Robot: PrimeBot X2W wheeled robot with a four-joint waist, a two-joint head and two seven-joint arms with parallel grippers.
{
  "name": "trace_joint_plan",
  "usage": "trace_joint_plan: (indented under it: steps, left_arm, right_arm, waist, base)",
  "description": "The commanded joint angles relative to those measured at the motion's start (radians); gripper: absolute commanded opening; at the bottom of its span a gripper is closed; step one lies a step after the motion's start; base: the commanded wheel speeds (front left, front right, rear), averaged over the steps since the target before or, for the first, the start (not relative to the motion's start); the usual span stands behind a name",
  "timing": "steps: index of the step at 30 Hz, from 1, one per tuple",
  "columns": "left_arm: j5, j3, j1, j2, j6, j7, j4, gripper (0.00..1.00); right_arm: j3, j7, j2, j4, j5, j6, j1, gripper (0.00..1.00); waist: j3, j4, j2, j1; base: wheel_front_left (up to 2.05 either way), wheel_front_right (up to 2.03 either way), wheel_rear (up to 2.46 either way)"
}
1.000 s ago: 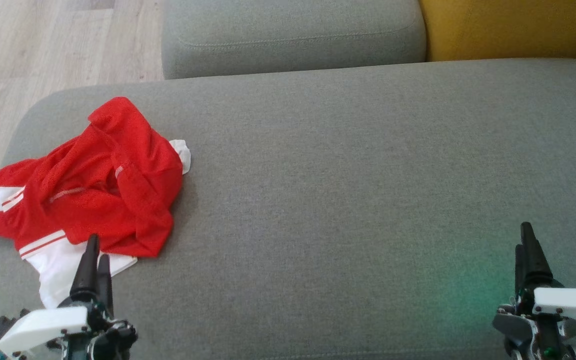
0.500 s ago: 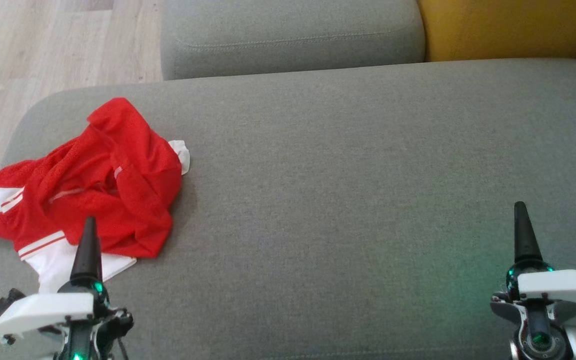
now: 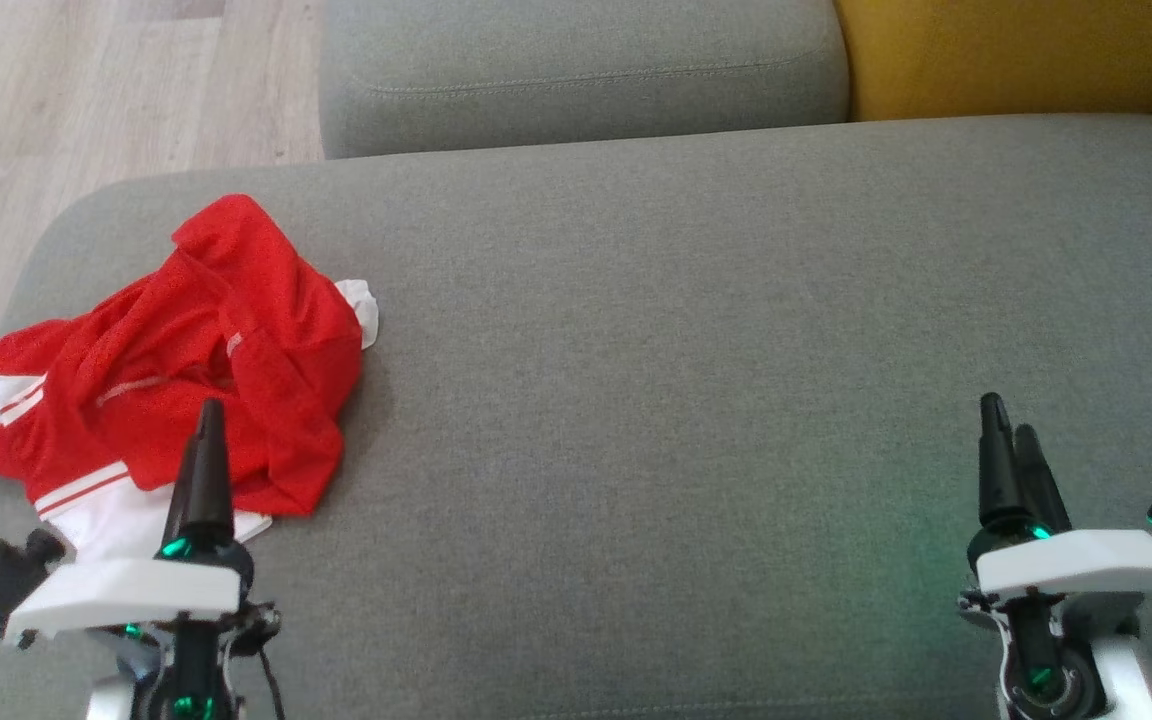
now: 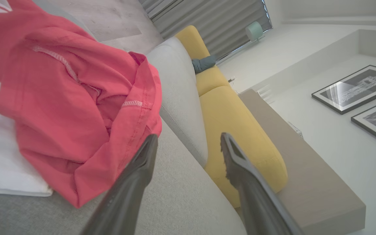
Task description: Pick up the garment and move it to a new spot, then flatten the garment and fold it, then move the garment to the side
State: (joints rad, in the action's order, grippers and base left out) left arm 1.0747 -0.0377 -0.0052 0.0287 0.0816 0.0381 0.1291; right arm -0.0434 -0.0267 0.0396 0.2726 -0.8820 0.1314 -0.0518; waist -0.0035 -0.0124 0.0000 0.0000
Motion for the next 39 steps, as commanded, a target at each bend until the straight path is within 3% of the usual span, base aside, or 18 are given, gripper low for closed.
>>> trace_joint_plan:
  steps: [1, 20, 39]
  left_arm:
    - [-0.047, 0.0, -0.052, 0.014, -0.007, 0.012, -0.048, 1.0]
    - [-0.419, 0.085, -0.044, 0.038, -0.055, 0.066, -0.099, 1.0]
    - [-0.715, 0.263, -0.057, 0.137, -0.169, 0.125, -0.095, 1.0]
  right_arm:
    - [0.017, -0.017, 0.006, -0.043, 0.049, 0.0, -0.057, 1.0]
    - [0.095, -0.078, 0.007, -0.083, 0.334, 0.0, -0.064, 1.0]
    - [0.142, -0.137, 0.009, -0.104, 0.621, -0.001, -0.061, 1.0]
  waist:
    - [0.001, 0.001, 0.0, 0.0]
    - [0.005, -0.009, 0.0, 0.0]
    - [0.004, -0.017, 0.0, 0.0]
  base:
    - [0.0, 0.0, 0.0]
    - [0.0, 0.0, 0.0]
    - [0.0, 0.0, 0.0]
